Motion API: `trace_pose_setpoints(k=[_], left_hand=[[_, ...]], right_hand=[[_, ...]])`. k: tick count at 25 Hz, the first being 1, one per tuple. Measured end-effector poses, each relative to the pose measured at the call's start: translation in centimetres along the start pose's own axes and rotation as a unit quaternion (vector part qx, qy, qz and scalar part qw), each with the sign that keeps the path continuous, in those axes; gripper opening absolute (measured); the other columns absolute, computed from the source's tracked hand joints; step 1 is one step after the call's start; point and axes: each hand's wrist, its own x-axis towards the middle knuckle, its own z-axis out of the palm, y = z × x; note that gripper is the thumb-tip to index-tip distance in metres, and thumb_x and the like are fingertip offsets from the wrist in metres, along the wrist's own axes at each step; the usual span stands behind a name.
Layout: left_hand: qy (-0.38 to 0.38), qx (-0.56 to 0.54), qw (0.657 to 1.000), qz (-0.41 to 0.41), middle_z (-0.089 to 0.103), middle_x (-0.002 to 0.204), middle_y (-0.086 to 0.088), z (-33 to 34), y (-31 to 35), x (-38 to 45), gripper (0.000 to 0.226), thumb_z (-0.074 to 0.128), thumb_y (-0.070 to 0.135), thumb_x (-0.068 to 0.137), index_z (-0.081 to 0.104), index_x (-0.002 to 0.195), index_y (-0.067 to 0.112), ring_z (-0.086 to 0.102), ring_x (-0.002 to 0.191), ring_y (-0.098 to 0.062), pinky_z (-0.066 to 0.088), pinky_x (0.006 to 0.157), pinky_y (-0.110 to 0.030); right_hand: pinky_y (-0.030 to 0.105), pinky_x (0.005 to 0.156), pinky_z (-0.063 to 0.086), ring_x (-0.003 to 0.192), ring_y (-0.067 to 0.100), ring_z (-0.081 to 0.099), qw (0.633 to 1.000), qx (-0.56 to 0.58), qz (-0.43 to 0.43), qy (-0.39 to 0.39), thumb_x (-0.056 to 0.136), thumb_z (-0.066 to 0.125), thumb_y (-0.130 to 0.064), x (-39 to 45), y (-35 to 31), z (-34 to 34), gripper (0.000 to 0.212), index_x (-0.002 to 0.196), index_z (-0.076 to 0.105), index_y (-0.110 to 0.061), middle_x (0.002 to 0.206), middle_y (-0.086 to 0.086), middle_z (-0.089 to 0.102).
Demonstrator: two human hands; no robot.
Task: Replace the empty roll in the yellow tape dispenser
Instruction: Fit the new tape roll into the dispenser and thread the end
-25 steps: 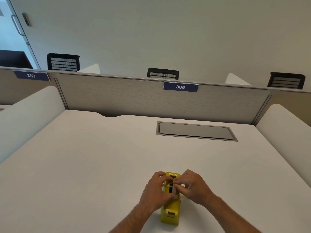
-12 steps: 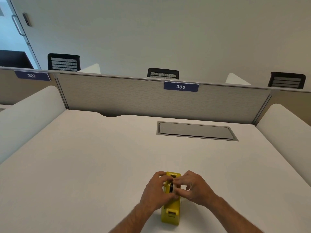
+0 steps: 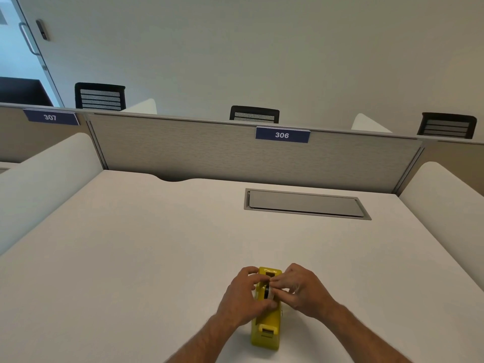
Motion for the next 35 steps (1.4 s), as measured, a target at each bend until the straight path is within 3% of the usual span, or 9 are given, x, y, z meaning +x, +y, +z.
trace_pose_setpoints(k=[3, 8, 17, 23, 35], left_hand=[[0.002, 0.008, 1.000, 0.006, 0.042, 0.146, 0.011, -0.09, -0.04, 0.01, 0.064, 0.081, 0.052, 0.069, 0.059, 0.127, 0.038, 0.056, 0.117, -0.014, 0.054, 0.098, -0.032], [0.004, 0.015, 1.000, 0.004, 0.044, 0.145, 0.010, -0.08, 0.11, 0.21, 0.060, 0.082, 0.053, 0.068, 0.061, 0.123, 0.038, 0.055, 0.118, -0.014, 0.052, 0.100, -0.032], [-0.002, 0.008, 1.000, 0.018, 0.045, 0.141, 0.009, -0.25, -0.05, 0.35, 0.059, 0.084, 0.049, 0.066, 0.063, 0.120, 0.036, 0.056, 0.112, -0.013, 0.052, 0.094, -0.026], [-0.002, 0.018, 1.000, 0.018, 0.044, 0.142, 0.008, -0.33, 0.10, 0.40, 0.059, 0.084, 0.050, 0.067, 0.063, 0.121, 0.035, 0.057, 0.115, -0.015, 0.051, 0.095, -0.027], [-0.007, 0.030, 0.999, 0.014, 0.043, 0.142, 0.008, -0.37, 0.12, 0.54, 0.060, 0.084, 0.050, 0.066, 0.062, 0.121, 0.036, 0.055, 0.117, -0.016, 0.052, 0.099, -0.032]], right_hand=[[0.021, 0.063, 0.054, 0.086, 0.005, 0.059, 1.000, -0.004, -0.004, 0.003, 0.081, 0.068, -0.046, -0.13, -0.15, 0.20, 0.023, 0.098, 0.077, -0.035, 0.097, -0.024, 0.074], [0.022, 0.065, 0.055, 0.088, 0.003, 0.058, 1.000, -0.002, 0.000, 0.012, 0.082, 0.065, -0.049, -0.37, 0.05, 0.42, 0.025, 0.096, 0.078, -0.033, 0.096, -0.019, 0.073], [0.023, 0.061, 0.056, 0.086, 0.004, 0.058, 0.997, -0.040, -0.060, 0.026, 0.081, 0.077, -0.026, -0.32, 0.07, 0.59, 0.009, 0.090, 0.075, -0.025, 0.090, -0.012, 0.073], [0.023, 0.061, 0.057, 0.089, 0.004, 0.060, 0.999, -0.003, -0.037, 0.008, 0.080, 0.073, -0.042, -0.42, 0.20, 0.14, 0.021, 0.094, 0.077, -0.027, 0.094, -0.013, 0.074], [0.012, 0.072, 0.043, 0.085, 0.007, 0.057, 0.998, -0.018, -0.056, -0.014, 0.086, 0.072, -0.023, 0.42, 0.00, -0.14, 0.007, 0.093, 0.073, -0.021, 0.088, -0.008, 0.074]])
